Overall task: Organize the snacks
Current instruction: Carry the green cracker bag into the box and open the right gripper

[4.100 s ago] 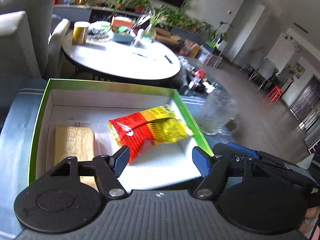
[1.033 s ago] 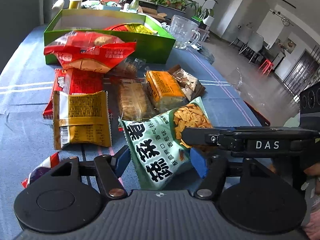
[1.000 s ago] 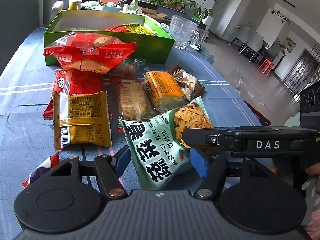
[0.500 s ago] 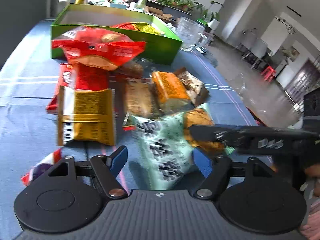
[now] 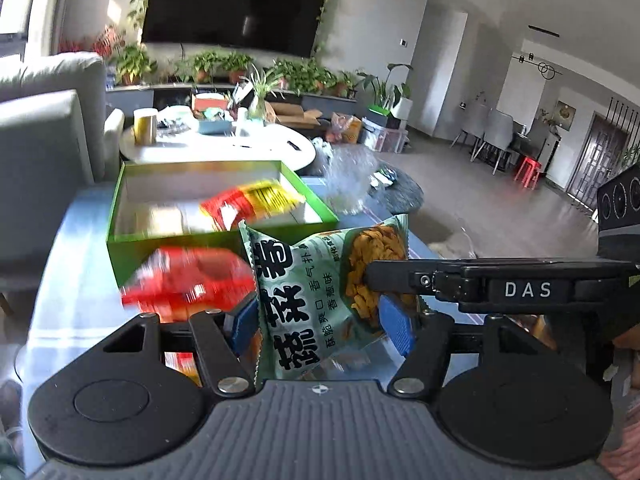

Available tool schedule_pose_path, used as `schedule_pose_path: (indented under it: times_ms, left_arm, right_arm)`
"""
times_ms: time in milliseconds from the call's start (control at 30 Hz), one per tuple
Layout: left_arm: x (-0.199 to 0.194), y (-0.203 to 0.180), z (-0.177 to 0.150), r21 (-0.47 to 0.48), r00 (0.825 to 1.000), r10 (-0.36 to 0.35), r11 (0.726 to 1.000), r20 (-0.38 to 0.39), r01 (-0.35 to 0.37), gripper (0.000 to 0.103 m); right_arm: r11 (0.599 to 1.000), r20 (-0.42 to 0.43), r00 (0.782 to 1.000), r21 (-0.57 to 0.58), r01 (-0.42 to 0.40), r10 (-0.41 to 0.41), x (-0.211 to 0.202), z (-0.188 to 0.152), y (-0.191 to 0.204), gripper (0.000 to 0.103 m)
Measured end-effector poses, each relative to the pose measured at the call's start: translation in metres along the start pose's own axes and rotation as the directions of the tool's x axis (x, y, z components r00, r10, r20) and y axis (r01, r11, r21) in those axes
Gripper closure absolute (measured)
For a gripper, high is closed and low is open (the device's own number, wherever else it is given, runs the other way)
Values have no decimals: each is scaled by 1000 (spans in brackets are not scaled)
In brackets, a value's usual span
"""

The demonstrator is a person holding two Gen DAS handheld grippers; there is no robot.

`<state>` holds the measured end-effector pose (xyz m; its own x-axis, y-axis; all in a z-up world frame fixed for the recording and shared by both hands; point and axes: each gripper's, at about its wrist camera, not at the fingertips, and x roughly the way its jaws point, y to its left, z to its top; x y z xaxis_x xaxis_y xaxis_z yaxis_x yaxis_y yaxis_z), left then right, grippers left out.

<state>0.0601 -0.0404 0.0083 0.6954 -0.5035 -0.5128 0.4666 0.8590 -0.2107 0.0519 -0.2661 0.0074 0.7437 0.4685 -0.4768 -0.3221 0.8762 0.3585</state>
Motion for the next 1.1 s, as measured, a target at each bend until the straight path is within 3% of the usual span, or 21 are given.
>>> schedule_pose_path:
  times_ms: [200,400,767,967,1100]
  left_arm:
    - [24,6,27,17,999,43,999,10,-43,39]
    - [63,26,60,-16,999,33,999,-12,-33,39]
    - [153,52,95,3,993,35,999,-113,-35,39]
    - [193,72,95,-2,975,31,999,-219,-32,37]
    - [223,90,93,-59,943,14,998,-333,-36,36]
  right_arm:
    - [1000,16,1000,-18,3,-2,26,29,-4,51]
    - [1000,20,1000,-16,15,-15,48,53,-20,51]
    - [997,0,999,49,54,-54,111,96,-69,51]
    - [995,-50,995,43,89,-87,142,94,-83,51]
    - [993,-109,988,35,110,-106,163,87,-89,51]
